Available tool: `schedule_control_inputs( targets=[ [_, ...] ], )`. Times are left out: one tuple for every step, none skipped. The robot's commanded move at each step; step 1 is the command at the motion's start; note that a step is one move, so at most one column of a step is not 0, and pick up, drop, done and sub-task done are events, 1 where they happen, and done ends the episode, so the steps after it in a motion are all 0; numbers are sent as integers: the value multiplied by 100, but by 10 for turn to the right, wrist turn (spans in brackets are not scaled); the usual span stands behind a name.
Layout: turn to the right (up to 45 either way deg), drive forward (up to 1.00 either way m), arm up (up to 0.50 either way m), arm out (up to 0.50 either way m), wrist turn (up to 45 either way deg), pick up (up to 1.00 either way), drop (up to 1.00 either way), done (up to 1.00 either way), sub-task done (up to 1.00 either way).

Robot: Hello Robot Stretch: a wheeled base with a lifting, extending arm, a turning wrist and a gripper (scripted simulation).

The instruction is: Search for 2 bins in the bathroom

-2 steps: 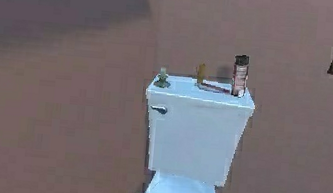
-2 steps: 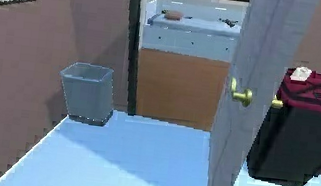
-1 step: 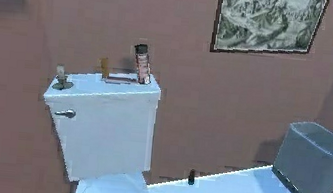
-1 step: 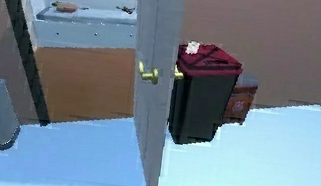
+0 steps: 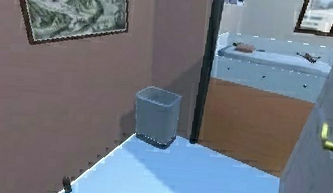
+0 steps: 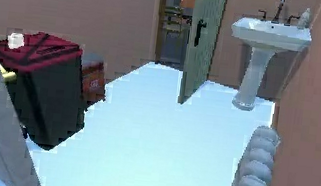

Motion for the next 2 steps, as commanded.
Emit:
schedule_control_inputs(
  targets=[
    [450, 0, 0, 0, 0, 0, 0, 0, 0],
    [0, 20, 0, 0, 0, 0, 0, 0, 0]
  ],
)
